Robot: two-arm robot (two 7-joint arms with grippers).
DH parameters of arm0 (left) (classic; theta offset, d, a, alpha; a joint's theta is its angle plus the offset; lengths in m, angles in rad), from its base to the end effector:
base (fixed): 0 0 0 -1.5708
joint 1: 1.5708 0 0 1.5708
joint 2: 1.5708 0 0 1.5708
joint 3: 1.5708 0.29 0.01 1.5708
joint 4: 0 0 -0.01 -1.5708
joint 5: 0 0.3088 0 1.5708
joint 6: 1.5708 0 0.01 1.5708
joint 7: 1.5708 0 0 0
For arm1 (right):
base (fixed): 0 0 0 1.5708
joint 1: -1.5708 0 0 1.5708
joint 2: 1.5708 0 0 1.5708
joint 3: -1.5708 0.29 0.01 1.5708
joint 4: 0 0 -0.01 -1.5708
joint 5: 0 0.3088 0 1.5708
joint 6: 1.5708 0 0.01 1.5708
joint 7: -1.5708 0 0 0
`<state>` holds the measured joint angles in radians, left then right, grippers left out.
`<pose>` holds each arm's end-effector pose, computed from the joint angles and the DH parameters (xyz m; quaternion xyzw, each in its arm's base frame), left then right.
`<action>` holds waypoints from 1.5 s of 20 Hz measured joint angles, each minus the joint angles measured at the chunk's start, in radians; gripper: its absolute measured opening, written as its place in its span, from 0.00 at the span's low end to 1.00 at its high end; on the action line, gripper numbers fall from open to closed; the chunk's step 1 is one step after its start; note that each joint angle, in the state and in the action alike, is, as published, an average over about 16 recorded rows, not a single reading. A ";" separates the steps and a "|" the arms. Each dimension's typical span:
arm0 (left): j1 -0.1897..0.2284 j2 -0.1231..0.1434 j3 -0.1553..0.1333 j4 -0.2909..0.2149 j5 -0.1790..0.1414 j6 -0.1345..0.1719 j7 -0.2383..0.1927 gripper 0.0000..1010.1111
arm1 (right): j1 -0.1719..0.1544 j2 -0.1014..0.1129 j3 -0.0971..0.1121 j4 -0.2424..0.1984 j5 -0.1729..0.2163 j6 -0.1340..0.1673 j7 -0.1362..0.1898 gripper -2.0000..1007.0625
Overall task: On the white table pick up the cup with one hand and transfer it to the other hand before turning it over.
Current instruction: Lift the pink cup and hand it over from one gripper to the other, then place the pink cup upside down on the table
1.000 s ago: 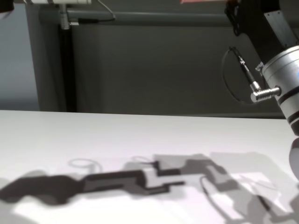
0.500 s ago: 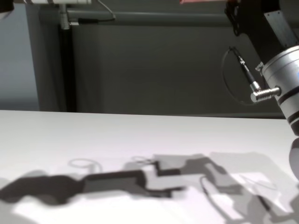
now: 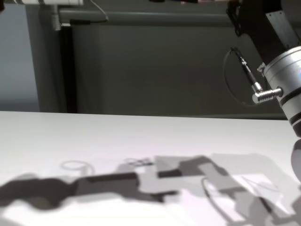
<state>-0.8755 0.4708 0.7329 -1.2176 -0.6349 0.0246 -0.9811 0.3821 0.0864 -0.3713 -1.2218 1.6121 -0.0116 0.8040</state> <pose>0.4971 0.0036 -0.1191 0.0537 -0.1045 0.0931 0.9887 0.4201 0.0753 -0.2800 0.5513 0.3336 -0.1801 0.7432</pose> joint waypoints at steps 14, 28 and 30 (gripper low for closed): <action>0.107 0.155 -0.062 -0.172 0.003 0.046 0.124 0.99 | 0.000 0.000 0.000 0.000 0.000 0.000 0.000 0.73; 0.323 0.265 -0.183 -0.372 0.036 0.070 0.407 0.99 | 0.000 0.000 0.000 0.000 0.000 0.000 0.000 0.73; 0.352 0.260 -0.197 -0.380 0.033 0.068 0.440 0.99 | 0.000 0.000 0.000 0.000 0.000 0.000 0.000 0.73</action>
<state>-0.5236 0.7306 0.5360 -1.5974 -0.6024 0.0923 -0.5412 0.3820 0.0864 -0.3712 -1.2216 1.6122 -0.0115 0.8041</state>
